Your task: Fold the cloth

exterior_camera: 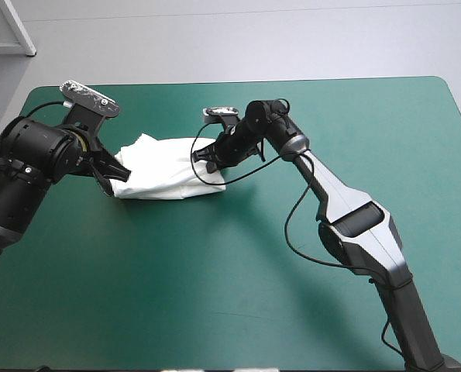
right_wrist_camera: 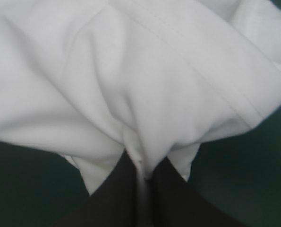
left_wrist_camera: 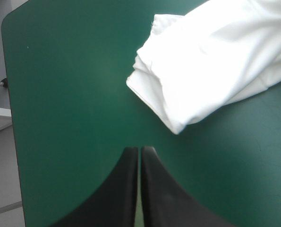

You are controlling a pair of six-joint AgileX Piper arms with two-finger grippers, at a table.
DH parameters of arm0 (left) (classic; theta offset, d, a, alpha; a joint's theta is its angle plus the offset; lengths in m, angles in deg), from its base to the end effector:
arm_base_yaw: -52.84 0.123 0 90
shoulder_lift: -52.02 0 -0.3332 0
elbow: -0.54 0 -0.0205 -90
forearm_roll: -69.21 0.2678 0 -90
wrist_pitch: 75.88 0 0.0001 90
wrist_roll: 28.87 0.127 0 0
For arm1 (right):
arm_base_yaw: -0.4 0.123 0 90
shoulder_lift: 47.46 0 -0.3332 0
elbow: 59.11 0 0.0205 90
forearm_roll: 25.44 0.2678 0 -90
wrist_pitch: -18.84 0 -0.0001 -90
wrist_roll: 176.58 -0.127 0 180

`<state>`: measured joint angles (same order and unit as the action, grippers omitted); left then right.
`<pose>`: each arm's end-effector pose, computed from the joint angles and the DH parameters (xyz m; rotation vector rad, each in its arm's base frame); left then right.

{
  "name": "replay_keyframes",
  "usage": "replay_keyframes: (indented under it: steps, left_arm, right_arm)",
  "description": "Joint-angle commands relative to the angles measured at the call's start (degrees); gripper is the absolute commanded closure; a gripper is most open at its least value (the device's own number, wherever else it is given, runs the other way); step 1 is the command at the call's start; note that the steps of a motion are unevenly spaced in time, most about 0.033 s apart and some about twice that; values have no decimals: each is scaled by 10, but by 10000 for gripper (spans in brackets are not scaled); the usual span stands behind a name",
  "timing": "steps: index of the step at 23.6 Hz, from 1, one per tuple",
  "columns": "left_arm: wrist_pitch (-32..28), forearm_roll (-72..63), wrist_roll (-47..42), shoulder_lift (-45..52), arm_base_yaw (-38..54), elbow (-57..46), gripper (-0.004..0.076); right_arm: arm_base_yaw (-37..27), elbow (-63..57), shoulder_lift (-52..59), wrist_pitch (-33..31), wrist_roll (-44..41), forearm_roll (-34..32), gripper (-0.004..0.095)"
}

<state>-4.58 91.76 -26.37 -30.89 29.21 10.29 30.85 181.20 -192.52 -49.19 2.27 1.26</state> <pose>0.2753 -0.0701 0.4563 0.5602 2.3775 0.3591 0.4859 0.3471 0.2583 -0.5911 2.6410 0.8070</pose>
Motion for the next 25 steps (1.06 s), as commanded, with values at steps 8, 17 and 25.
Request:
replay_keyframes:
  steps: [8, 17, 25]
  left_arm:
    - [-6, -8, -1, 21, 0, 14, 705]
    - [-2, -6, -1, 41, 0, 14, 705]
    - [-16, -2, -4, 61, 0, 14, 705]
  right_arm:
    - [-134, 29, 92, 3, -30, -201, 925]
    - [-336, -27, 111, 3, -17, -282, 925]
    - [-419, -75, 115, 3, 17, -174, 626]
